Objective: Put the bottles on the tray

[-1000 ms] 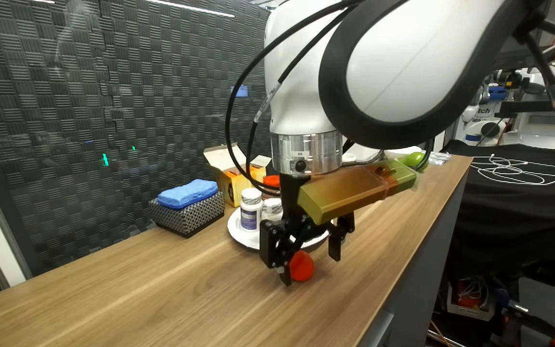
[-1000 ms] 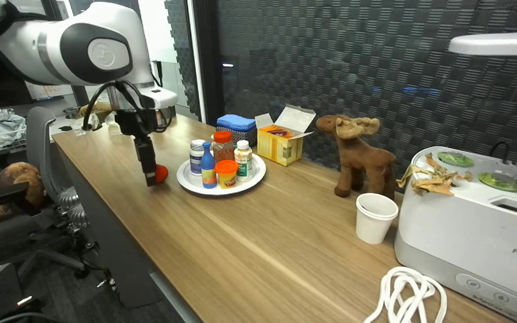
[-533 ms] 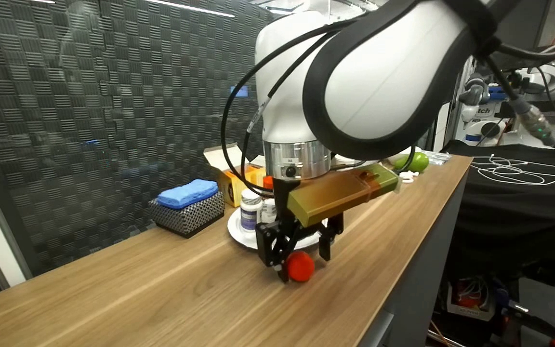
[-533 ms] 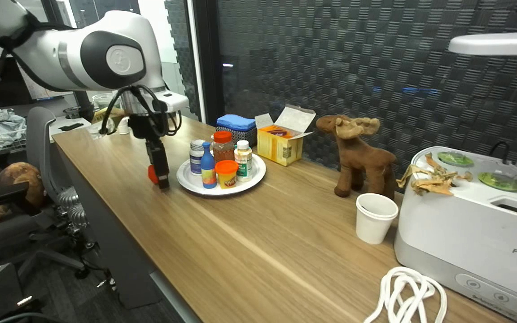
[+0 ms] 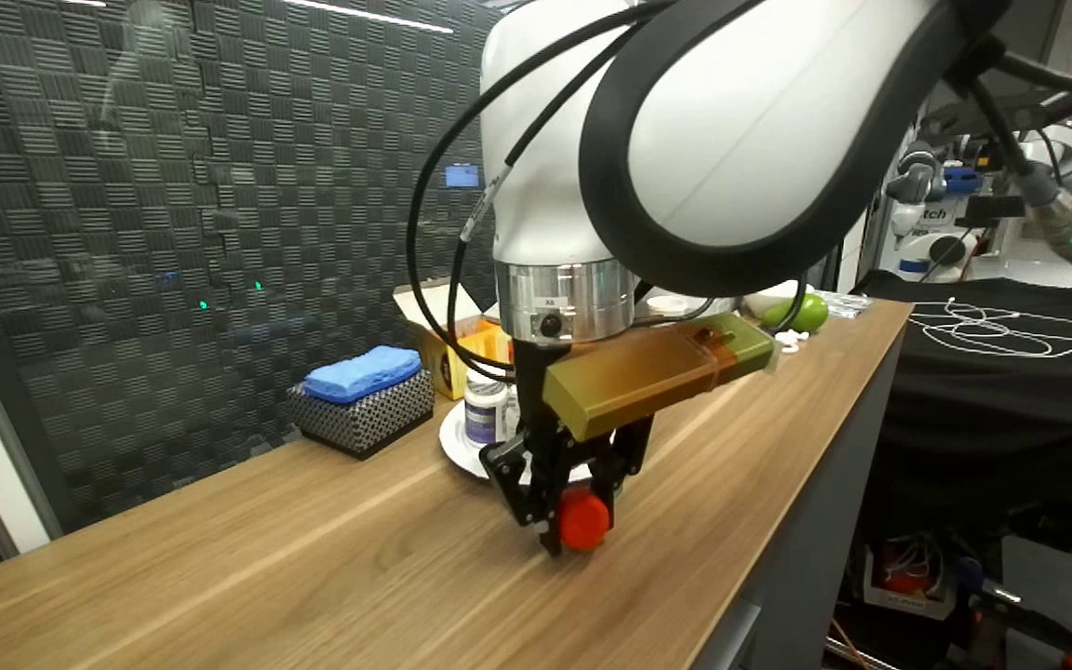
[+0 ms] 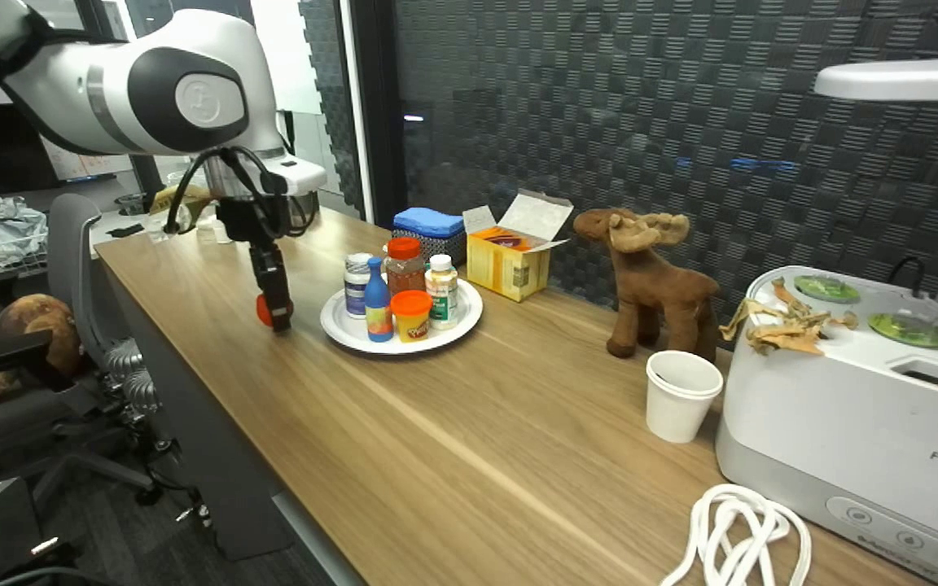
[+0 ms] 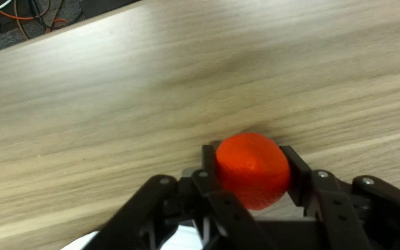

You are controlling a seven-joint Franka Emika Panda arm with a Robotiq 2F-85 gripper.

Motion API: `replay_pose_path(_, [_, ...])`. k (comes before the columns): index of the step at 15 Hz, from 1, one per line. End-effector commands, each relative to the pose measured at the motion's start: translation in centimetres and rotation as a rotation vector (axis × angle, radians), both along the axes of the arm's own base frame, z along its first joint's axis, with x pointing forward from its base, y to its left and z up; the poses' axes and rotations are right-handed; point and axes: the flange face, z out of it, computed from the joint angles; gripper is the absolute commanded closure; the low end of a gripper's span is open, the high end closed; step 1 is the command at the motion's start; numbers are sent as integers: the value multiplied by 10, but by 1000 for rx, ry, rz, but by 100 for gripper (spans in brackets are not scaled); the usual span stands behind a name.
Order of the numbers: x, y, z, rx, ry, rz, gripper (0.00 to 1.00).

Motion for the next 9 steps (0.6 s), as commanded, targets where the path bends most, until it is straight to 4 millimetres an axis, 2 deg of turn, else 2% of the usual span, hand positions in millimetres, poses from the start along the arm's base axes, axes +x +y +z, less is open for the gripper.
replay_pose_path(1, [-16, 5, 26, 16, -41, -13, 76])
replay_pose_path(5, [-13, -2, 46, -43, -128, -62, 76])
replay_pose_path(9, [6, -18, 40, -130, -160, -106, 76])
